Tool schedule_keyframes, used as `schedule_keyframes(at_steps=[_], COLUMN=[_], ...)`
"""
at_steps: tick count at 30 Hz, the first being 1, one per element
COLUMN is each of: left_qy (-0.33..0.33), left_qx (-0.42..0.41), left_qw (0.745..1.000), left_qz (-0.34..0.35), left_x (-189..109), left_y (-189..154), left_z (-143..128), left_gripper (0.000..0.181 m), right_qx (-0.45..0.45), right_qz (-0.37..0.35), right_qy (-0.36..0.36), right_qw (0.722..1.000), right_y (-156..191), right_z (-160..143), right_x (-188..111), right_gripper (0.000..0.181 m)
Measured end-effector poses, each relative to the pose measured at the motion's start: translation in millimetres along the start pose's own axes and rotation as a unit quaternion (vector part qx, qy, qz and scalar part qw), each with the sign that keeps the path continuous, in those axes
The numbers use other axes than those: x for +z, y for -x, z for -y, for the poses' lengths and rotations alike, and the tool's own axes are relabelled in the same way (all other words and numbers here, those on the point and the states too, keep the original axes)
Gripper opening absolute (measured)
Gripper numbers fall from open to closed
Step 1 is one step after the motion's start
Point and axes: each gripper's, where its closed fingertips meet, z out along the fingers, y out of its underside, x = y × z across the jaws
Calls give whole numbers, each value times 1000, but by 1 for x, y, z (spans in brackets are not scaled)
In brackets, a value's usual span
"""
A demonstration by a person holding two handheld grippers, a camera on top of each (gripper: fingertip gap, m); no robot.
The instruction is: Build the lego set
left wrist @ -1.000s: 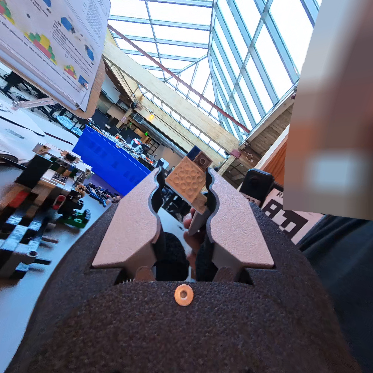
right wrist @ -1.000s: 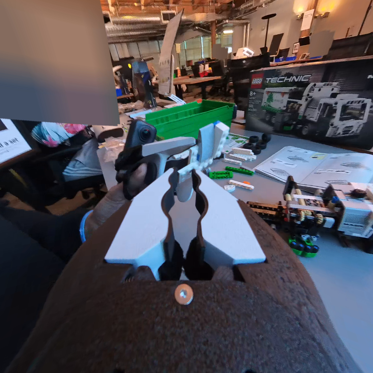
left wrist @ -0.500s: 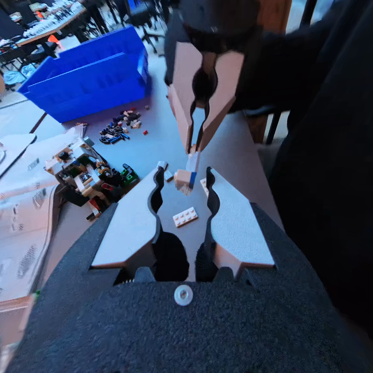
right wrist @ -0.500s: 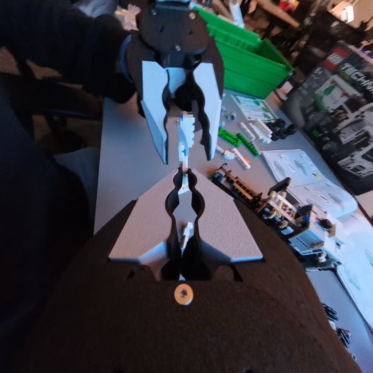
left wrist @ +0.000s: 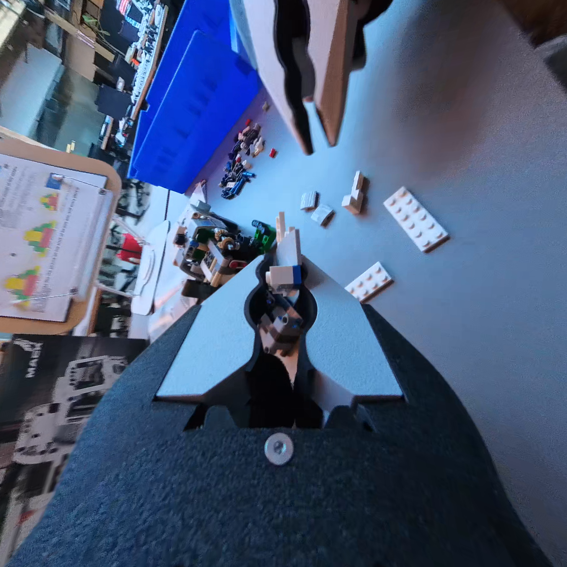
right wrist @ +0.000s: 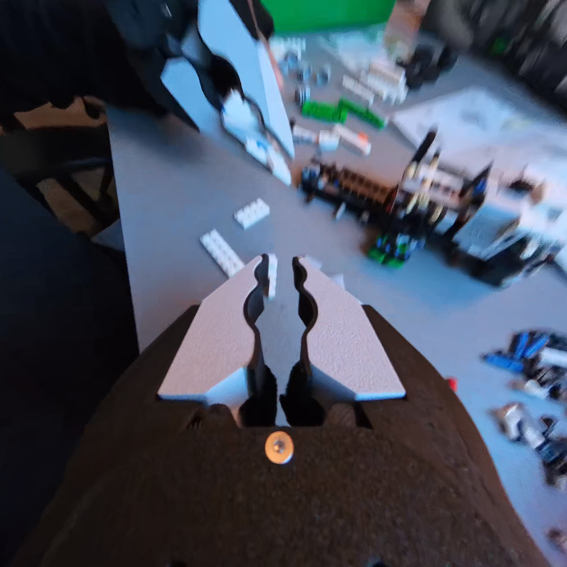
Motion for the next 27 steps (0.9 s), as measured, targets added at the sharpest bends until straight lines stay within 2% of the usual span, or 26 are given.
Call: schedule_keyframes(at_steps=[2, 5, 7, 9, 12, 18, 23, 27], left_qy=[10, 31, 34, 23, 13, -2, -8, -20], left_qx=[28, 42, 43, 47, 74, 121, 137, 129], left_qw=[999, 998, 998, 998, 994, 984, 980, 981], left_qz=[17, 24, 29, 43, 76, 129, 143, 144], left_x=[3, 9, 10, 8, 5, 0, -1, -2], left_y=[1, -1, -2, -1, 2, 6, 6, 6], left_z=[-5, -13, -14, -8, -2, 4, 5, 9], left_gripper=[13, 13, 13, 13, 13, 12, 12, 12], right_qx=[38, 42, 22, 13, 14, 104, 130, 144], right_qz=[24, 21, -6, -31, -58, 30, 79, 92], right_qy=[43, 45, 23, -31, -65, -110, -126, -128], right_qw=[998, 998, 999, 999, 996, 988, 980, 977], right_y=[4, 10, 9, 7, -4, -5, 4, 5], right_z=[-24, -28, -14, 13, 32, 47, 51, 51], right_x=[2, 10, 14, 17, 28, 39, 38, 42], right_gripper=[22, 22, 18, 18, 26, 29, 29, 17])
